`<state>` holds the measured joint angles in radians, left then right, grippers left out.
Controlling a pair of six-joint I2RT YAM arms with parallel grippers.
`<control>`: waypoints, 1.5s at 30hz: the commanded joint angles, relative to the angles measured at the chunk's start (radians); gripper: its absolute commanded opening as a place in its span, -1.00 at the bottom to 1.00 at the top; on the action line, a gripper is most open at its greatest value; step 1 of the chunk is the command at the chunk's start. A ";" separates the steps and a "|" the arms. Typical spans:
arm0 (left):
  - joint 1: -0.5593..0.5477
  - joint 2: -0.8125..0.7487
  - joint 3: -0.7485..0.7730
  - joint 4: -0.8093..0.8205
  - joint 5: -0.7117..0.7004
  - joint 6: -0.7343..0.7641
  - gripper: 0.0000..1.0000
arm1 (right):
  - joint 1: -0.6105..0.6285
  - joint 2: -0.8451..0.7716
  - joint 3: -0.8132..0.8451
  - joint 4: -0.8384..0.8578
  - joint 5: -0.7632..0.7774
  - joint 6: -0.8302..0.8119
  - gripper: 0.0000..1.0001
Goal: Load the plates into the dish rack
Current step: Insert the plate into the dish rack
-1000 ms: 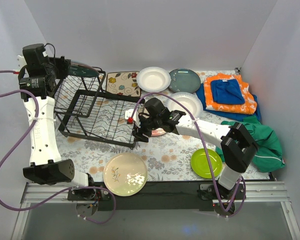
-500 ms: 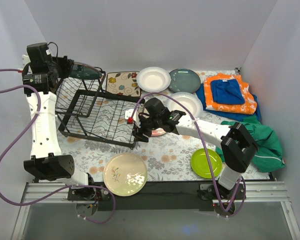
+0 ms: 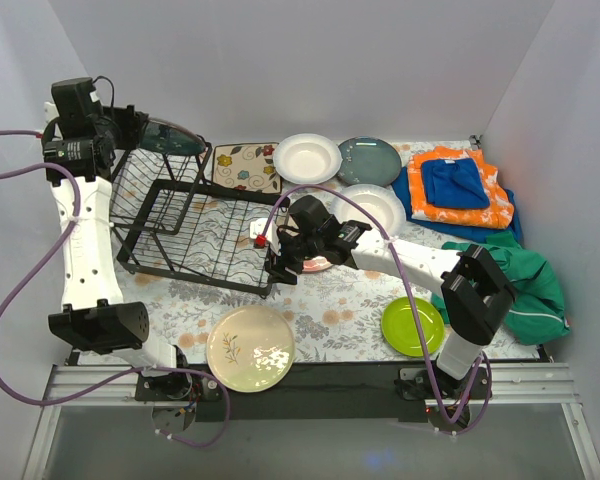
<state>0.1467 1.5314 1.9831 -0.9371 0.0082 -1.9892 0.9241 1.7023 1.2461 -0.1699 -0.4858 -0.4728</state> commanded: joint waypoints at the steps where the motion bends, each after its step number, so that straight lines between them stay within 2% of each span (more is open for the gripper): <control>1: 0.001 -0.027 0.134 0.155 0.029 -0.385 -1.00 | -0.004 0.003 0.007 0.021 -0.014 0.011 0.37; 27: 0.001 -0.079 0.069 0.150 0.015 -0.393 -1.00 | -0.002 0.013 0.012 0.024 -0.017 0.010 0.37; 45: 0.051 -0.096 0.042 0.141 0.039 -0.381 -1.00 | -0.002 0.013 0.006 0.024 -0.014 0.008 0.37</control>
<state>0.1802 1.5299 2.0068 -0.9283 0.0223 -1.9896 0.9241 1.7088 1.2461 -0.1692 -0.4858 -0.4706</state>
